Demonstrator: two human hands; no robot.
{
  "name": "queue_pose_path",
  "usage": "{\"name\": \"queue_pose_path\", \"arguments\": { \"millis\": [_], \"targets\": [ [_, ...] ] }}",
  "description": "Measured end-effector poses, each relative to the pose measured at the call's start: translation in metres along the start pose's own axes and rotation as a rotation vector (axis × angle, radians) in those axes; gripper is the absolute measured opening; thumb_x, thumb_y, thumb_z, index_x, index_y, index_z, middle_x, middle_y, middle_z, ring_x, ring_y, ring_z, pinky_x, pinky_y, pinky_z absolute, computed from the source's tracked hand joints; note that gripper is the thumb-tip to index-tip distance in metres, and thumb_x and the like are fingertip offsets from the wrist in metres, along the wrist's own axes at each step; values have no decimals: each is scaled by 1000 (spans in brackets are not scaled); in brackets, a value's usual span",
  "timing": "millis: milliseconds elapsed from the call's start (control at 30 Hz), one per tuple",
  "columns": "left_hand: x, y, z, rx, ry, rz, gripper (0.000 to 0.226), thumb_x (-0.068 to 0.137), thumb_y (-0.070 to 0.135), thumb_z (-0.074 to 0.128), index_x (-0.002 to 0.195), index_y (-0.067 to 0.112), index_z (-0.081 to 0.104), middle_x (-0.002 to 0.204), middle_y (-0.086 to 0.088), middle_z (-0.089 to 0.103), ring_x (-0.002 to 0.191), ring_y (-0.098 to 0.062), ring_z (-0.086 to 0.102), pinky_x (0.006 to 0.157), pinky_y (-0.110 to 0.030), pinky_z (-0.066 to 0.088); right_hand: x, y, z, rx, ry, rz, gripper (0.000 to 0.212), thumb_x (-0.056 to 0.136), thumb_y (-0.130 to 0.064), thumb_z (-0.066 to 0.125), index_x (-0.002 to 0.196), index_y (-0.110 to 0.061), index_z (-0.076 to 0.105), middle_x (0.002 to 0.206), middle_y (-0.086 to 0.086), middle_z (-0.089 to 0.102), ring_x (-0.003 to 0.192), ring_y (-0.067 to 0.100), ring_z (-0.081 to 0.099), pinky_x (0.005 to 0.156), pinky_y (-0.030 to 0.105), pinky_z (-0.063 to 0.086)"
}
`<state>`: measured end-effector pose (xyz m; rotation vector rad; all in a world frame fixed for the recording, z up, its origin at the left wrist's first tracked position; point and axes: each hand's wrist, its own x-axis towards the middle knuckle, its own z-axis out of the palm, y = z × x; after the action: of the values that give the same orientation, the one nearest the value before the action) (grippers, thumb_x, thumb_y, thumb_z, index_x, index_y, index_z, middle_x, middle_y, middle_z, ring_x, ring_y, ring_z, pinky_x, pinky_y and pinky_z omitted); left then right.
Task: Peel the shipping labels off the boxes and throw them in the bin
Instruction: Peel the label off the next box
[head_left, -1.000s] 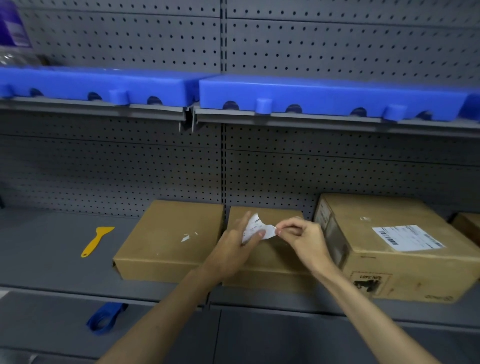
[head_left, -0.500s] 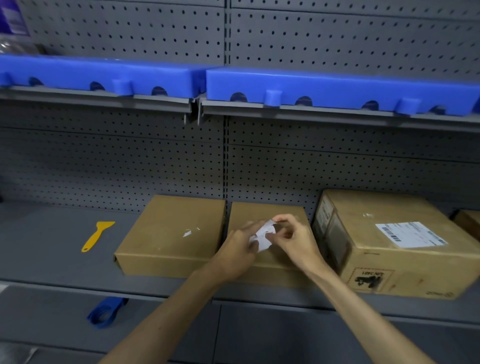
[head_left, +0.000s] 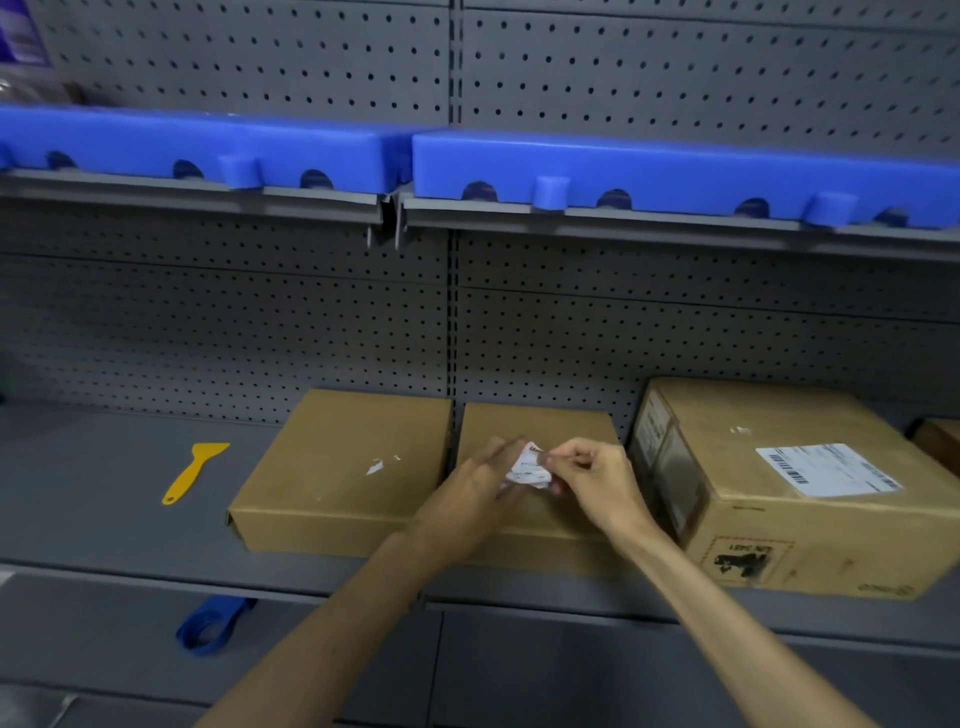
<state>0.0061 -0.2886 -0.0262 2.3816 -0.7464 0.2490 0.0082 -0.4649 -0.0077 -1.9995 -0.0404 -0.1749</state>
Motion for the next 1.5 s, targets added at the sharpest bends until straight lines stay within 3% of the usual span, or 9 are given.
{"name": "queue_pose_path", "arguments": {
  "millis": [200,467,567,700,933,1167,1300,1400,1500],
  "targets": [
    [1,-16,4,218,39,36,37,100,14,47,137,10,48,124,-8,52,104,-22,55,84,-30,48,-10,-3,7,-167,-117,-157,12,85,-25,73,95,-28,75,85,-10,63,70,3,52,67,19,41],
    [-2,-13,1,381,150,49,27,101,35,43,106,24,67,108,6,54,100,-12,42,83,-32,38,-17,-5,7,-432,-156,-353,40,83,-35,72,118,-17,65,114,-6,41,89,1,46,80,10,38],
    [-1,-13,1,311,127,44,28,99,34,48,89,18,69,95,5,41,89,-10,39,73,-28,36,-18,-3,14,-487,-148,-354,49,81,-34,73,122,-11,60,112,-7,41,99,10,50,87,23,45],
    [-1,-10,-2,-26,2,-46,29,102,20,42,81,11,60,89,1,44,83,-12,45,74,-26,39,-19,-5,21,-374,-118,-350,29,83,-22,74,107,-9,66,102,-2,47,89,11,51,76,6,37],
    [0,4,-8,-335,-15,-164,32,104,18,39,95,3,66,87,-12,53,80,-14,47,77,-28,42,-15,-4,22,-230,-5,-294,10,85,-15,71,94,-12,69,87,-4,57,74,0,54,65,7,41],
    [-4,16,-9,-639,-53,-259,31,105,18,35,107,17,65,94,7,64,82,7,57,79,-9,41,-8,1,18,-109,-10,-307,5,85,-10,72,80,-10,70,82,2,63,73,8,58,63,17,46],
    [-8,8,0,-738,-56,-408,35,104,31,38,100,17,70,96,-6,71,91,-18,64,94,-39,49,-2,10,7,-12,8,-181,12,85,-11,71,74,-17,71,74,-7,69,70,7,61,65,18,47],
    [-6,13,5,-726,-21,-344,21,103,20,43,113,27,61,89,1,69,85,-9,64,82,-23,53,2,10,3,90,37,-121,17,83,-5,73,70,-16,72,66,-7,69,63,4,59,64,14,45],
    [-2,17,5,-577,16,-289,50,99,23,52,145,20,33,89,15,68,85,6,64,78,-11,48,3,7,1,218,11,-64,19,83,-1,71,70,-14,73,63,2,70,60,9,61,64,16,48]
  ]
}}
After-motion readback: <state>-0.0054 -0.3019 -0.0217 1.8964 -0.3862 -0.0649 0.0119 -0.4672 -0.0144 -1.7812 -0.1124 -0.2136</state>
